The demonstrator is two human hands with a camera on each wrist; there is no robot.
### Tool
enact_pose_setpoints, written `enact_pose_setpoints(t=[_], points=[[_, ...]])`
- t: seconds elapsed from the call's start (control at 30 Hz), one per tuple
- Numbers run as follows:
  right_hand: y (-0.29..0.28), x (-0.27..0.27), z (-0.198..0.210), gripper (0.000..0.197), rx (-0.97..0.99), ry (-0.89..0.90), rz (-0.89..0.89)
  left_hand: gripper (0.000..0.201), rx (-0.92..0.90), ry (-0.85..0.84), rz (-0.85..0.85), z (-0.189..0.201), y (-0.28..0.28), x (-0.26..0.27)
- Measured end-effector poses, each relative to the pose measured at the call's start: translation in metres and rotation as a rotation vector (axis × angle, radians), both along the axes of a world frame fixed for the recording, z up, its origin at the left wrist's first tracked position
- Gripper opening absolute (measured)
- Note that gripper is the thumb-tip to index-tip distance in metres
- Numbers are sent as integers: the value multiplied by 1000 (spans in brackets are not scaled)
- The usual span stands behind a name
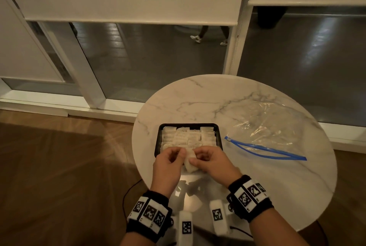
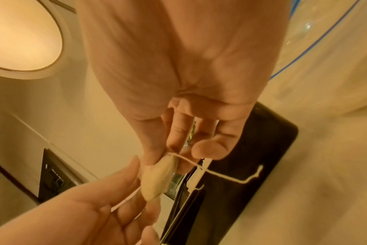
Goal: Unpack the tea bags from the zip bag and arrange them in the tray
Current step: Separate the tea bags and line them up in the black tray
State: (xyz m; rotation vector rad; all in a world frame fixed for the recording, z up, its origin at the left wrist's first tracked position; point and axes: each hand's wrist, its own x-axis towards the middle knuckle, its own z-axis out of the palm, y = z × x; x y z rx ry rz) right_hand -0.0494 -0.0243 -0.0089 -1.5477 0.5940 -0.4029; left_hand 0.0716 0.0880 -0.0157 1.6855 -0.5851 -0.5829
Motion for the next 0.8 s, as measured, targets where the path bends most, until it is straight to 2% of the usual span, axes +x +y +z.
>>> enact_pose_setpoints(t=[0.03, 0.13, 0.2, 0.3, 0.53, 0.8], points=[[0, -4, -1, 12, -2, 18, -29, 11, 56, -131, -13, -5, 0, 4], [-2, -16, -6, 2, 4, 66, -138, 20, 366, -724, -112, -18, 2, 17], [-3, -23, -10, 2, 7, 91, -177, 28, 544, -906, -180, -23, 3, 21], [-3, -31, -13, 3, -24, 112, -193, 35, 692, -936, -249, -29, 4, 22], [-5, -42, -10, 7, -57, 120, -209, 41, 810, -925, -301, -24, -4, 26], [-8, -45, -9, 4, -82, 106, -230, 40, 749, -818, -315, -32, -8, 32]])
